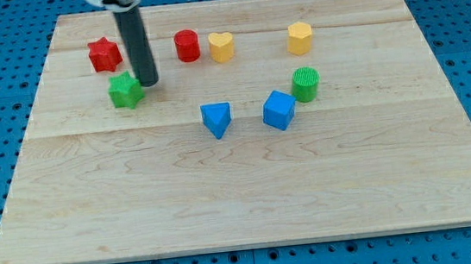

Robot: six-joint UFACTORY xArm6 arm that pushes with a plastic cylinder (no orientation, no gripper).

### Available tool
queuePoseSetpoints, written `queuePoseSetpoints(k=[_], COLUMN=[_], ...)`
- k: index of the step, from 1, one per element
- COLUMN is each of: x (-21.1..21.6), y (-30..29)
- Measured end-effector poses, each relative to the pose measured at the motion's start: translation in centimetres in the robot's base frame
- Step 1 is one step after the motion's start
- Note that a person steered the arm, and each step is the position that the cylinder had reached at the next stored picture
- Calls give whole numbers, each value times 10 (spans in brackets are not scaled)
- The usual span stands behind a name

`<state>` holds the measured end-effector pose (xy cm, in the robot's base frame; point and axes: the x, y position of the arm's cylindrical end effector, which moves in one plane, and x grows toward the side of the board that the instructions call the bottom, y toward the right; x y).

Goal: Adjust the blue triangle to the bottom left of green star

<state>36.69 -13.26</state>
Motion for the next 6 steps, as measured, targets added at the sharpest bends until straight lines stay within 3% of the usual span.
queuePoseSetpoints(k=[2,4,6], x=[22,32,84], y=[-8,115,133])
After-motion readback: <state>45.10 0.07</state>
